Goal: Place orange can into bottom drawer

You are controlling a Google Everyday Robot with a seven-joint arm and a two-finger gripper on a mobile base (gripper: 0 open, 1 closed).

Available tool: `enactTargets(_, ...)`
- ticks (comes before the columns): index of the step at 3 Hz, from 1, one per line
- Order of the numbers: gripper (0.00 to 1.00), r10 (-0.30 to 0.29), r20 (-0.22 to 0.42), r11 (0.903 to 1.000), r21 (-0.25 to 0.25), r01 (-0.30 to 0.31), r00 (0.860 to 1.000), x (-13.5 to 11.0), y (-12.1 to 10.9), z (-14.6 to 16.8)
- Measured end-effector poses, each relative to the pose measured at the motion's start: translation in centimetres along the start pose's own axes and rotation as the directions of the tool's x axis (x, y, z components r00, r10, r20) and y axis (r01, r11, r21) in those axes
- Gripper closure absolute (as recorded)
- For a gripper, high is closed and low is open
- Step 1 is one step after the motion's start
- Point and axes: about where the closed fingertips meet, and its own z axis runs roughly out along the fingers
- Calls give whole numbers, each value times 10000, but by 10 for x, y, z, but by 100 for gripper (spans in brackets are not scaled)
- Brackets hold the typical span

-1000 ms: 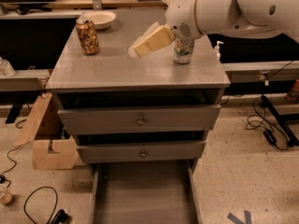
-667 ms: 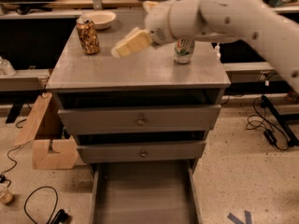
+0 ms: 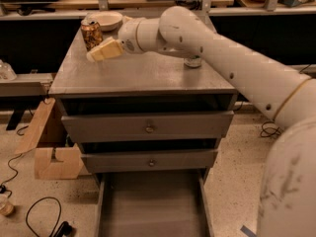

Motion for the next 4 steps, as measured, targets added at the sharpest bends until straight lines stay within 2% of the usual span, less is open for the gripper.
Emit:
enactTargets(1, 0, 434, 482, 9987, 231, -445, 9979, 7, -16, 55)
enactTargets(3, 3, 874, 971, 9941, 552, -931, 9914, 5, -40, 112)
enactTargets(4, 25, 1063, 1271, 9917, 592, -1145, 9862, 4, -42, 122)
